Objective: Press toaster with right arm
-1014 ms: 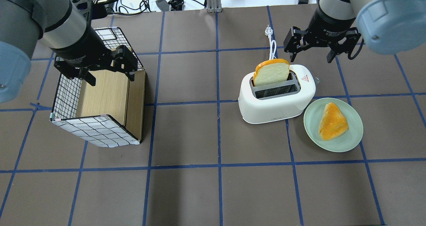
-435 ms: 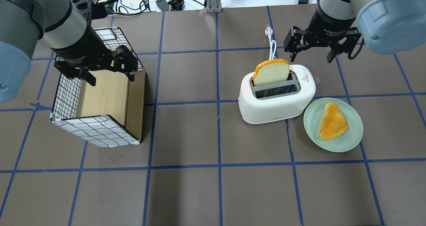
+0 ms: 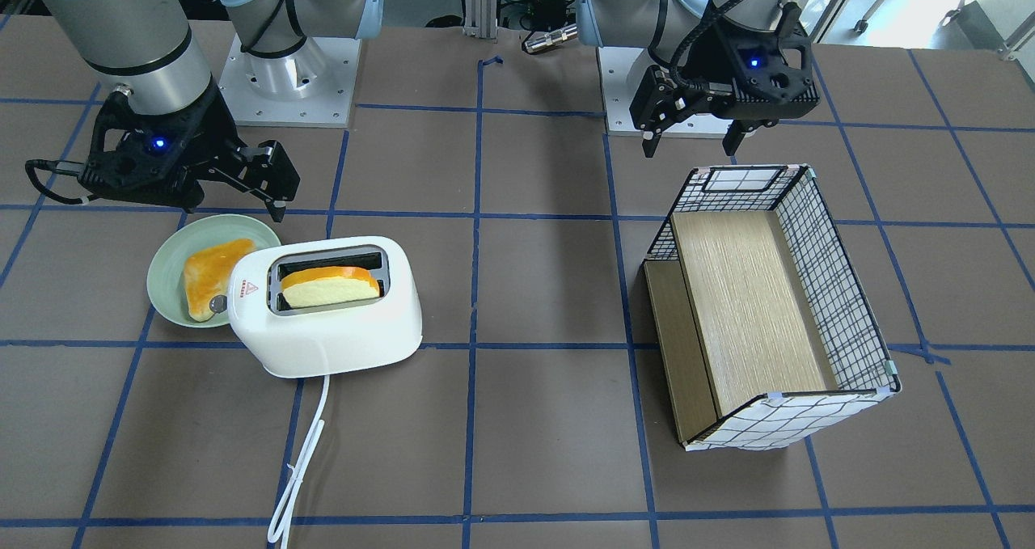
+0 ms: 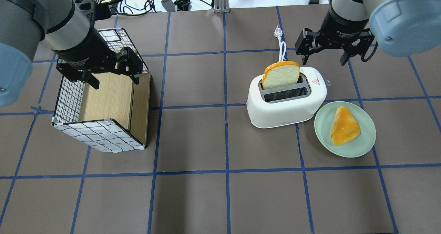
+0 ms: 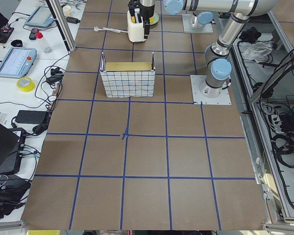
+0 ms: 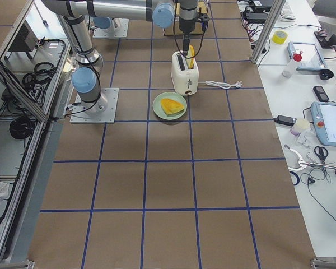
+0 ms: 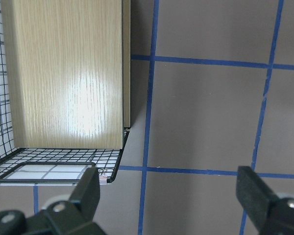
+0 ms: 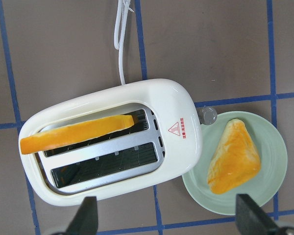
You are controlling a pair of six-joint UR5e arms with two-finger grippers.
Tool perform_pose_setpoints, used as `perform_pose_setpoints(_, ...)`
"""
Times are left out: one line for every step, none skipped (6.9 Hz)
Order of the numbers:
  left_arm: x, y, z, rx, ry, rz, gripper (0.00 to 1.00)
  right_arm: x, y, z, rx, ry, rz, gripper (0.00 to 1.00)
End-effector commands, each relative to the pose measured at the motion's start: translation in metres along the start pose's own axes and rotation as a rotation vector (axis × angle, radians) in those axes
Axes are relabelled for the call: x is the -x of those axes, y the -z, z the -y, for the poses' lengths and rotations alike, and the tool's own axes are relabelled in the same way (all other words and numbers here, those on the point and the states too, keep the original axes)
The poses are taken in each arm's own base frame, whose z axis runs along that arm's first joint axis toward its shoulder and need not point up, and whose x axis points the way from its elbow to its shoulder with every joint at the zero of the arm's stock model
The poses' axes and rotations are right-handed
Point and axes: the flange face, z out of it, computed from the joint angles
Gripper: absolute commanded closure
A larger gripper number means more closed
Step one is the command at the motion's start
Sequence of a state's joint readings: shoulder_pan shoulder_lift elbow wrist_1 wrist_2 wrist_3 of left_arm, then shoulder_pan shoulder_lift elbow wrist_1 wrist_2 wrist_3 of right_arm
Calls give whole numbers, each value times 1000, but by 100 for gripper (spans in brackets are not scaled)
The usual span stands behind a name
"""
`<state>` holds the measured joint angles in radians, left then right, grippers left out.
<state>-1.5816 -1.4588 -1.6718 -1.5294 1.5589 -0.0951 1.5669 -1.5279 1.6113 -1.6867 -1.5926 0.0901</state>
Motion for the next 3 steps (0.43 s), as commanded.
perform_pose_setpoints(0,0,0,0,0,0,0,1,0,0,-6,-1,2,0)
perform_pose_setpoints(0,1,0,-1,0,-1,0,1,-2,-1,3,-1,2,0)
perform_pose_setpoints(0,0,0,0,0,1,0,1,-2,0,1,-1,3,0)
